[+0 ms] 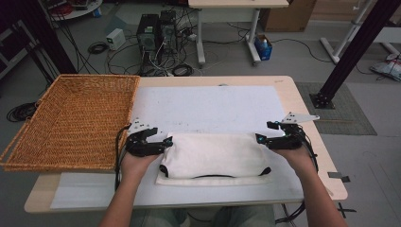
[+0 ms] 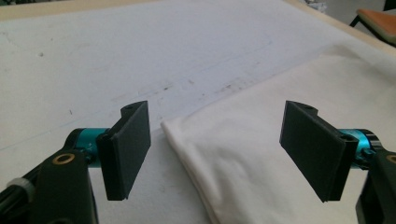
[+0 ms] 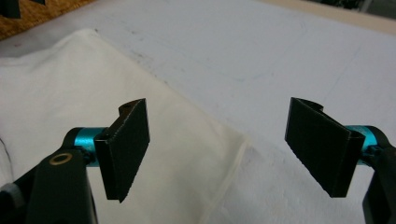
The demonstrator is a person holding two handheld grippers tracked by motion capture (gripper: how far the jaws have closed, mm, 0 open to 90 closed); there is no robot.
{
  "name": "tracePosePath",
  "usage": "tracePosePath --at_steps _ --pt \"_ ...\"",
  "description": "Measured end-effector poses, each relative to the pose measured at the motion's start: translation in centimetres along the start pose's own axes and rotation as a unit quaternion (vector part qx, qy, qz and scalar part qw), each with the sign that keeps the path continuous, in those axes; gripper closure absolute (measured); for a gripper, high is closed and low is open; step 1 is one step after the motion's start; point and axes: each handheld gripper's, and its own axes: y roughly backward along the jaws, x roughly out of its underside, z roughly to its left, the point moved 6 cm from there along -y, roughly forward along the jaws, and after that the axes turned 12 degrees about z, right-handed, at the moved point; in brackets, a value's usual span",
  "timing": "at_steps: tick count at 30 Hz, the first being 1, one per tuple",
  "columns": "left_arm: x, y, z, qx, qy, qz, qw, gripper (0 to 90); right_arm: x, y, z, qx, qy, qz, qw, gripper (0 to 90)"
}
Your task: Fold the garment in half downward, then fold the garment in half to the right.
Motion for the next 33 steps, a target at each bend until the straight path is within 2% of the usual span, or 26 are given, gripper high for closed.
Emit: tracePosePath --at_steps 3,11,16,18,23,29,33 --pt "0.0 0.6 -0.4 0.003 -0.002 -0.002 1.0000 23.9 -0.6 0.3 0.4 -0.005 0.005 -0.008 0.9999 21.8" --pt "1.0 1.5 -1.4 0.016 0.001 0.018 0.9997 22.8 -0.6 0.2 0.9 -0.023 0.009 -0.001 0.9997 19.1" --pt "2.2 2.1 -2.2 0.021 0.007 0.023 0.9995 22.8 -1.8 -0.7 2.1 -0.041 0.032 0.011 0.9986 19.1" --pt "2.9 2.4 -2.5 0.019 0.016 0.027 0.9993 22.8 -2.7 -1.3 2.9 -0.050 0.043 0.016 0.9977 19.0" --pt "4.8 2.7 -2.8 0.018 0.038 0.043 0.9982 22.8 -5.8 -3.8 5.6 -0.076 0.081 0.036 0.9932 19.1" --pt "6.6 2.3 -3.1 0.027 0.068 0.056 0.9958 23.2 -9.5 -8.5 9.6 -0.108 0.124 0.073 0.9837 19.1" --pt "7.5 1.7 -3.5 0.035 0.083 0.069 0.9936 23.2 -10.9 -12.2 11.7 -0.125 0.139 0.096 0.9776 19.1"
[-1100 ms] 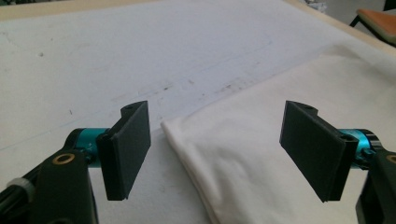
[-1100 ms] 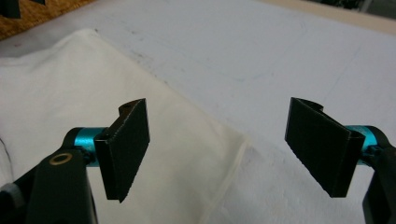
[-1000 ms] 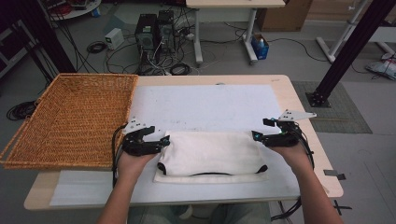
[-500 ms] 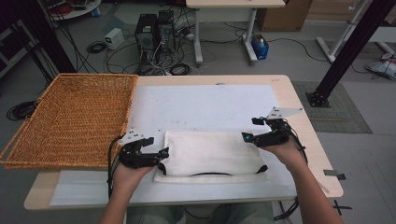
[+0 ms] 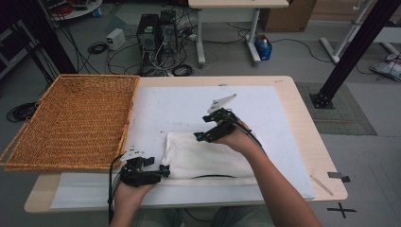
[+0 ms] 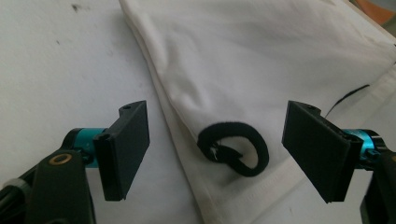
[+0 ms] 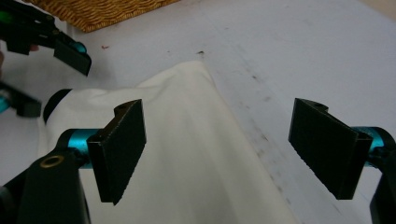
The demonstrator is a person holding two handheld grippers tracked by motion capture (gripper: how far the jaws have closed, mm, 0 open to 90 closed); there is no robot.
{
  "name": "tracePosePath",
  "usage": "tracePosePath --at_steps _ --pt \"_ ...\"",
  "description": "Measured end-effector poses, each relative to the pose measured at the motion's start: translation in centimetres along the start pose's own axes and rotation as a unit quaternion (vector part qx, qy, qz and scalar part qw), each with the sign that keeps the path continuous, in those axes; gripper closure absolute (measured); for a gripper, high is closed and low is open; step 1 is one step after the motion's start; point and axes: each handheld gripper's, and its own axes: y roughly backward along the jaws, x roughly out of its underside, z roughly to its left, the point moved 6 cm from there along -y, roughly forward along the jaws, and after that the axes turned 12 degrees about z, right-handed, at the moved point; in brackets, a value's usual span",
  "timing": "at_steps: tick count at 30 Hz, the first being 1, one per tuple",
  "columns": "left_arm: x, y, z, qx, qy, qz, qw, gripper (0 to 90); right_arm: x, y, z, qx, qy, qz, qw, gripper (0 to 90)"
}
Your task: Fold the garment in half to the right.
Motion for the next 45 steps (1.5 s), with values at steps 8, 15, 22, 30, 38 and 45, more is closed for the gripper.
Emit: tracePosePath --at_steps 8,15,22,30,38,45 --pt "1.3 -1.1 -0.7 -0.023 0.004 0.026 0.9994 37.6 -2.7 -7.2 1.0 -0.026 0.009 0.049 0.9984 24.5" --pt "1.4 -1.6 -1.6 -0.040 -0.025 0.028 0.9985 71.0 -3.4 -11.2 1.1 -0.023 0.012 0.089 0.9957 49.6" --pt "1.3 -0.2 -0.9 -0.042 -0.044 0.010 0.9981 81.6 -4.4 -11.3 2.3 -0.040 0.058 0.099 0.9926 86.4" --pt "-0.3 4.2 -1.1 -0.031 -0.064 -0.026 0.9971 81.5 -8.4 -9.2 3.9 -0.050 0.079 0.027 0.9952 86.6" --pt "-4.6 2.8 -6.2 0.015 -0.139 -0.024 0.9899 81.5 -6.8 -3.8 2.4 -0.033 0.068 -0.008 0.9971 86.3" --pt "-7.4 -0.2 -10.2 0.051 -0.188 -0.008 0.9808 81.4 -3.1 1.1 0.0 0.000 0.035 -0.032 0.9989 86.1"
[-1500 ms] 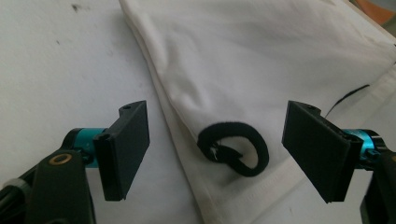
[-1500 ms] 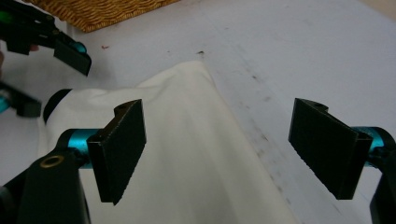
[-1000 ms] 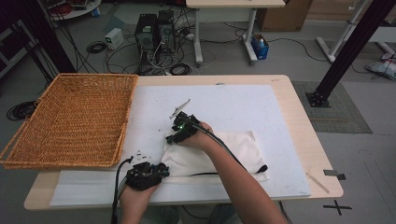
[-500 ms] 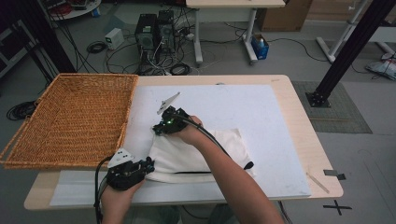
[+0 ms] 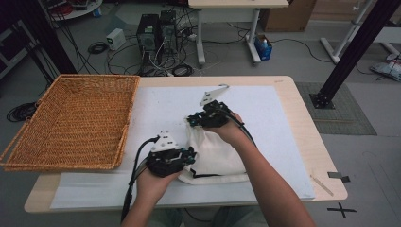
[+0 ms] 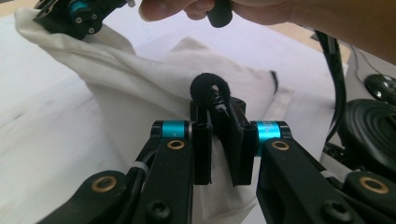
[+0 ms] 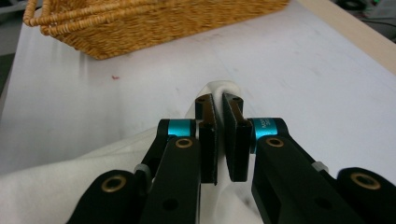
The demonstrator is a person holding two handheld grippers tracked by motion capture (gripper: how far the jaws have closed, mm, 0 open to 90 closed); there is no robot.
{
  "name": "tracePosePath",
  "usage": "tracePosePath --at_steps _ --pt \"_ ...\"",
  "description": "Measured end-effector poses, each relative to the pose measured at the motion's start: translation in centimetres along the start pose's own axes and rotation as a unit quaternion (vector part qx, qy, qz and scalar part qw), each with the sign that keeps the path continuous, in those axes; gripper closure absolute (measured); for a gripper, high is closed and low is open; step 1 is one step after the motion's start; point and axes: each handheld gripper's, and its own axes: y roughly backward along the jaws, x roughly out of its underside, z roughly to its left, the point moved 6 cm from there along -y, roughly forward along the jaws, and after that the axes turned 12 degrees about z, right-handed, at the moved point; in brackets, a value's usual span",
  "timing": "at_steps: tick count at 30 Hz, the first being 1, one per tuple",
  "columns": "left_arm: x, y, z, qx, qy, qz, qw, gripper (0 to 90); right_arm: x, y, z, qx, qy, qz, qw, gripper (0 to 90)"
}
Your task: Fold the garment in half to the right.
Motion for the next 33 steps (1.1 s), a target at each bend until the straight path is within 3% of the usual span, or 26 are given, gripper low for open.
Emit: tracePosePath --at_steps 7,11,13,14,16,18,20,25,28,31,33 --pt "-3.2 -3.9 -2.5 0.043 -0.032 0.006 0.9986 81.4 3.8 4.1 -1.8 0.031 -0.037 -0.011 0.9988 86.1" --pt "-5.5 -5.9 -4.2 0.065 -0.060 0.005 0.9960 81.3 5.9 6.9 -2.8 0.053 -0.056 -0.020 0.9968 85.7" --pt "-6.6 -6.8 -5.0 0.082 -0.064 -0.008 0.9946 79.2 7.1 8.1 -3.3 0.067 -0.069 -0.023 0.9951 83.3" --pt "-7.0 -7.2 -5.2 0.086 -0.063 -0.013 0.9942 72.8 7.8 8.7 -3.6 0.078 -0.076 -0.025 0.9938 78.4" --pt "-7.5 -7.5 -5.0 0.082 -0.055 -0.018 0.9949 51.3 9.0 9.9 -4.2 0.094 -0.096 -0.037 0.9903 68.8" --pt "-7.5 -7.2 -4.4 0.080 -0.048 -0.023 0.9954 46.1 10.0 10.8 -4.4 0.103 -0.108 -0.040 0.9880 66.8" --pt "-7.1 -6.4 -2.8 0.062 -0.032 -0.031 0.9971 42.6 10.9 11.0 -4.3 0.102 -0.117 -0.033 0.9873 64.8" --pt "-4.7 -3.8 1.5 0.007 0.009 -0.033 0.9994 41.6 12.1 9.1 -3.9 0.099 -0.133 0.007 0.9861 56.7" --pt "-2.8 -2.6 4.1 -0.026 0.037 -0.032 0.9985 40.9 12.4 7.9 -2.9 0.081 -0.149 0.009 0.9855 54.6" --pt "-0.8 -2.1 6.5 -0.060 0.059 -0.018 0.9963 38.8 13.4 6.5 -2.0 0.080 -0.148 0.034 0.9852 54.2" --pt "0.4 -1.9 7.5 -0.066 0.078 -0.018 0.9946 38.5 14.2 5.7 -1.6 0.069 -0.157 0.048 0.9840 61.7"
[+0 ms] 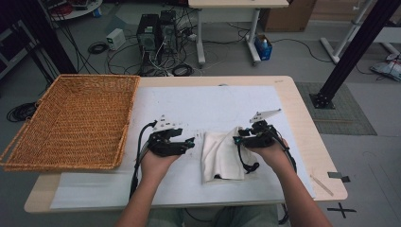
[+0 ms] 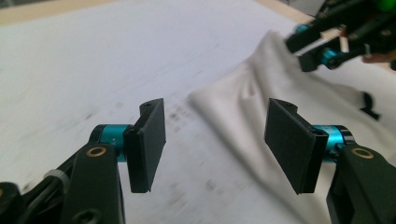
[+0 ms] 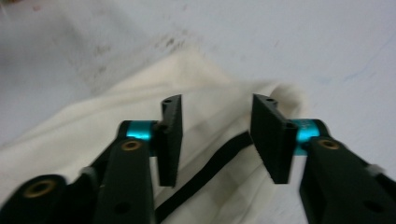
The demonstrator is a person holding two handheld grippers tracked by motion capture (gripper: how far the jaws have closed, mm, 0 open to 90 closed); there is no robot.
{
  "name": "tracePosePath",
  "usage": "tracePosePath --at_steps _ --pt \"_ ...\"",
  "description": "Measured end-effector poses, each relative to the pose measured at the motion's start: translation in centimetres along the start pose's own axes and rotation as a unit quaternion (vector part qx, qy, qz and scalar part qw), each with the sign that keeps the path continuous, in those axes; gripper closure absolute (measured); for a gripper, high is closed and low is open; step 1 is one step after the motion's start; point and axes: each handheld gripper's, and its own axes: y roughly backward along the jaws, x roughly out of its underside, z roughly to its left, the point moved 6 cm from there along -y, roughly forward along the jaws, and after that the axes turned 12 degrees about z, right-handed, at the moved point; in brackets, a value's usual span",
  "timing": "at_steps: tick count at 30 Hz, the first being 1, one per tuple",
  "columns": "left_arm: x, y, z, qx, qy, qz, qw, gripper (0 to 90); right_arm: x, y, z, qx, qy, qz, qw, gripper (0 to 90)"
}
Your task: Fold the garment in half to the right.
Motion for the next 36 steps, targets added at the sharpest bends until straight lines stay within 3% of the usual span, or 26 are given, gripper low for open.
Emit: tracePosePath --at_steps 4,7,9,11,12,15,20,22,24,26,28,32,34,36 --pt "1.3 0.3 1.1 -0.005 0.017 0.000 0.9998 38.5 0.6 -1.4 0.2 0.003 0.002 0.005 1.0000 90.0" --pt "1.5 0.8 1.5 -0.011 0.017 -0.003 0.9998 38.6 0.4 -0.2 -0.3 0.006 -0.004 -0.010 0.9999 90.0" --pt "1.5 1.1 1.7 -0.011 0.019 -0.007 0.9997 38.5 0.9 1.5 -1.4 0.010 -0.023 -0.020 0.9995 90.0" --pt "1.5 1.2 1.9 -0.014 0.016 -0.008 0.9997 38.5 1.4 2.1 -2.0 0.009 -0.036 -0.025 0.9990 90.0" --pt "1.5 1.2 1.9 -0.015 0.015 -0.012 0.9997 38.5 1.7 2.3 -2.2 0.015 -0.040 -0.028 0.9987 80.1" --pt "1.7 1.0 2.1 -0.030 0.012 -0.014 0.9994 32.1 1.3 1.6 -2.1 0.002 -0.056 -0.043 0.9975 61.0" --pt "2.2 1.2 2.3 -0.037 0.001 -0.015 0.9992 26.9 -0.1 -0.6 -1.0 -0.012 -0.073 -0.046 0.9962 48.8" --pt "2.5 1.4 2.4 -0.039 -0.001 -0.014 0.9991 26.4 -0.2 -1.7 -0.7 -0.025 -0.085 -0.036 0.9955 55.0" --pt "2.7 1.6 2.6 -0.038 0.004 -0.015 0.9991 26.3 -0.1 -2.2 -0.6 -0.006 -0.061 -0.022 0.9979 75.8" --pt "2.9 1.8 2.8 -0.038 0.007 -0.017 0.9991 26.3 -0.2 -1.6 -0.6 -0.001 -0.051 -0.031 0.9982 82.7" --pt "2.8 2.0 2.9 -0.039 0.007 -0.019 0.9990 26.3 -0.3 -0.3 -1.1 0.007 -0.050 -0.044 0.9977 83.1" --pt "2.7 2.1 2.5 -0.038 0.001 -0.021 0.9991 26.3 0.9 1.4 -3.1 0.019 -0.069 -0.033 0.9969 83.1" --pt "2.8 1.9 2.4 -0.036 0.001 -0.019 0.9992 26.3 1.6 1.0 -3.8 0.015 -0.083 -0.011 0.9964 78.7" --pt "2.9 1.7 2.4 -0.034 0.001 -0.017 0.9993 26.3 2.0 0.8 -3.9 0.016 -0.087 -0.007 0.9961 67.3"
